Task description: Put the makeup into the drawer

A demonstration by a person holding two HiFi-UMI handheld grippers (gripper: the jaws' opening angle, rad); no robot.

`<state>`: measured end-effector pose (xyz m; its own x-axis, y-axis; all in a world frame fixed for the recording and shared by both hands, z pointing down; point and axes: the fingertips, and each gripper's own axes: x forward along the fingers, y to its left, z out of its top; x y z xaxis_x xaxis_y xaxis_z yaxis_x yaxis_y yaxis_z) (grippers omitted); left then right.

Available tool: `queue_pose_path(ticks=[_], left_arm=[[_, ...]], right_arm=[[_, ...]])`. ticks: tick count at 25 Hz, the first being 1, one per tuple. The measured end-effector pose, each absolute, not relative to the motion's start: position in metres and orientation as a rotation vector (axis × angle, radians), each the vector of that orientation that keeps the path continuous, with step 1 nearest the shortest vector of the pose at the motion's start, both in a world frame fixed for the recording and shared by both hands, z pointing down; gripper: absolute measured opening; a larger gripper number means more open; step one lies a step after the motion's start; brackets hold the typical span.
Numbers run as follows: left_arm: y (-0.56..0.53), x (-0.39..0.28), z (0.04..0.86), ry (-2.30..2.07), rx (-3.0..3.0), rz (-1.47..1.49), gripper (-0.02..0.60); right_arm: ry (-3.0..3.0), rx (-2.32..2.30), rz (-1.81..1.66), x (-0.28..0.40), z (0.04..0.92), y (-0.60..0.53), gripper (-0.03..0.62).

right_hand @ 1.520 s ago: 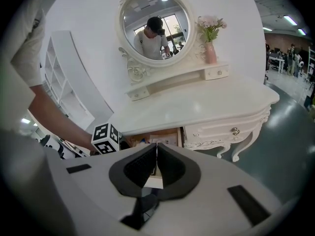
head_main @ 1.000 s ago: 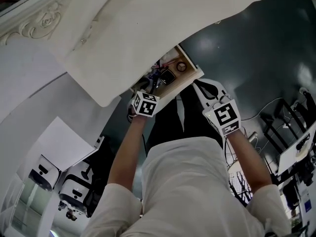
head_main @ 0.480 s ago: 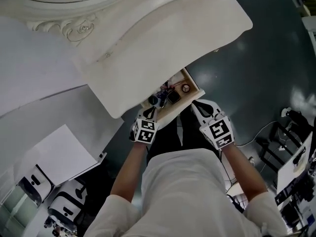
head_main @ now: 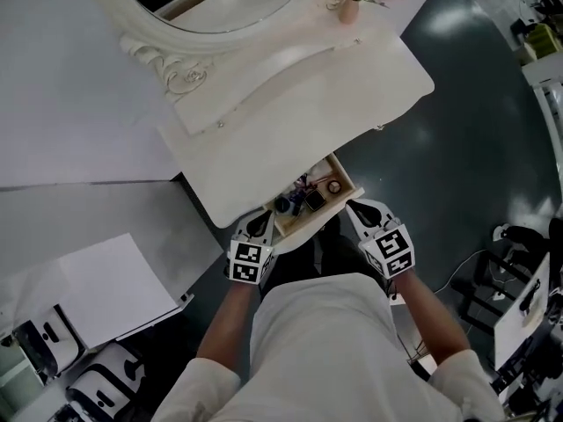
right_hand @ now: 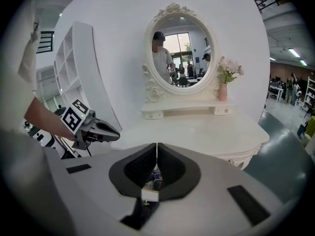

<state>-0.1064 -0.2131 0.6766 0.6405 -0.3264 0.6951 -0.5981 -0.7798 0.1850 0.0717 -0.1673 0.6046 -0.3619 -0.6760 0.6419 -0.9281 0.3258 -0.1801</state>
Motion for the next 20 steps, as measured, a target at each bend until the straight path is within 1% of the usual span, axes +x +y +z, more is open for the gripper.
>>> queue_pose_path(ticks=[7,20], left_arm=[[-0.217,-0.122,0.614,-0.911,2.489,0.705,0.016],[-0.174,-0.127,0.535,-1.238,2.449,0.474,0.015]], right_arm=[[-2.240,1.382,0.615,0.068,0.566,-0.173,0.029],[-2.389,1.294,0.463,0.089,0.530,-0.141,0.029]])
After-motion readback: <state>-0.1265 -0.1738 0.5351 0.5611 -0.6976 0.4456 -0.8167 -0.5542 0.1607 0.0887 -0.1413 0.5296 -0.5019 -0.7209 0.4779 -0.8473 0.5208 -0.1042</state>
